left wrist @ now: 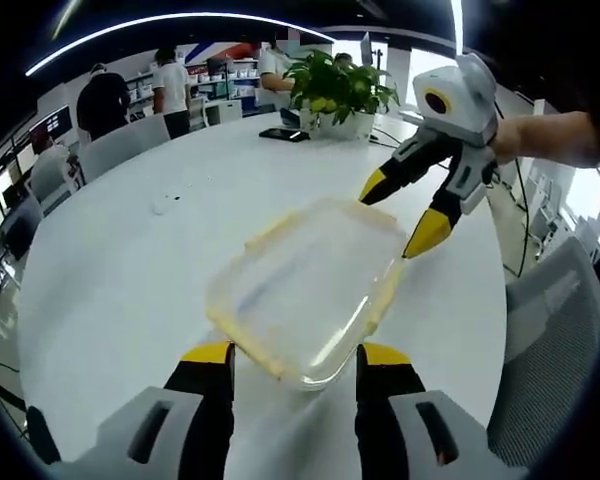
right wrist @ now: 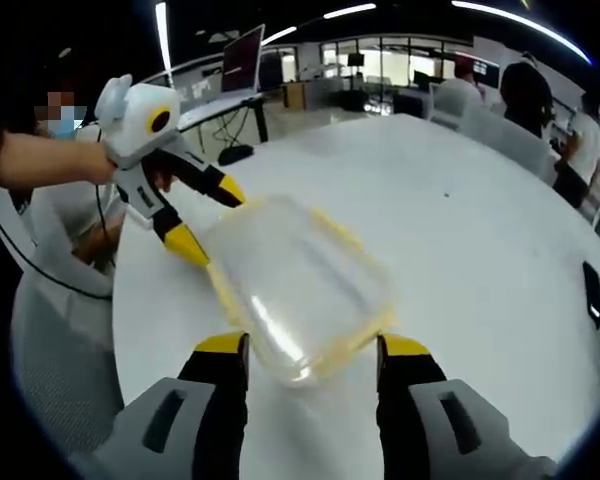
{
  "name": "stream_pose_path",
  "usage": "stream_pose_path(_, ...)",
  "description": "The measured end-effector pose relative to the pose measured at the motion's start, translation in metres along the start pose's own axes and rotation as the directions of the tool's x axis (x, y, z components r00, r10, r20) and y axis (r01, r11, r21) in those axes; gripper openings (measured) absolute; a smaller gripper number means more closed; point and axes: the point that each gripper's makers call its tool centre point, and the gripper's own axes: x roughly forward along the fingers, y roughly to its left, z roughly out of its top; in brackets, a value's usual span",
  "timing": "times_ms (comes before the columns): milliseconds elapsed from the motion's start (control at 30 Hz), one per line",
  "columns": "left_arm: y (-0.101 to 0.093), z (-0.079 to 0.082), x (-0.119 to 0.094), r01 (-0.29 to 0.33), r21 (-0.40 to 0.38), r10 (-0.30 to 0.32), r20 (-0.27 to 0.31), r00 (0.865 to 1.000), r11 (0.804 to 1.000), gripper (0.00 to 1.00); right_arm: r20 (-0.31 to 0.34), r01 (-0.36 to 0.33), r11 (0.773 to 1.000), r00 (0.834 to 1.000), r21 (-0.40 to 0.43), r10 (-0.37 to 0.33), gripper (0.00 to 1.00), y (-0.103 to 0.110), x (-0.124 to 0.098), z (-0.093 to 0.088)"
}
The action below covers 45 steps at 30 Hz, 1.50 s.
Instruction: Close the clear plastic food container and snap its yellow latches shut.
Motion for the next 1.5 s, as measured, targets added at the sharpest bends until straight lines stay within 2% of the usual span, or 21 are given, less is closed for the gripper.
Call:
stream_pose_path(433,0.000,-0.001,-0.001,0.004,-0.003,-0.004,0.004,1.000,1.000,0.42,-0.001,0.008,1.000,1.000,0.003,-0.008,0.49,0.002,0.000,0.000)
stream_pose_path(567,0.000,-0.001,-0.002,0.001,0.002,-0.001,0.002,1.000,1.000,0.41,-0.028,0.004,0.999,1.000,-0.038,-0.006,0.50,0.006,0.001,-0.004)
stream_pose_path(833,-0.002,-0.011,-0.010,-0.011,0.005,0.011,-0.009,1.000,1.000,0.43,-0.012,0.007,1.000,1.000,-0.025,-0.007,0.55,0.013,-0.002,-0.010)
stream_pose_path(1067,-0.004,-0.011,-0.023,-0.026,-0.006,0.026,0.014,1.000,1.000,0.47,0.034,0.027,0.999,0.999,-0.016,-0.027,0.59,0.021,-0.013,-0.009)
stream_pose_path(1500,-0.025,-0.014,-0.060,-0.047,-0.033,0.049,0.082,0.995,0.998,0.56,0.118,0.079,0.997,0.990,0.015,-0.080,0.68,0.041,-0.046,-0.013)
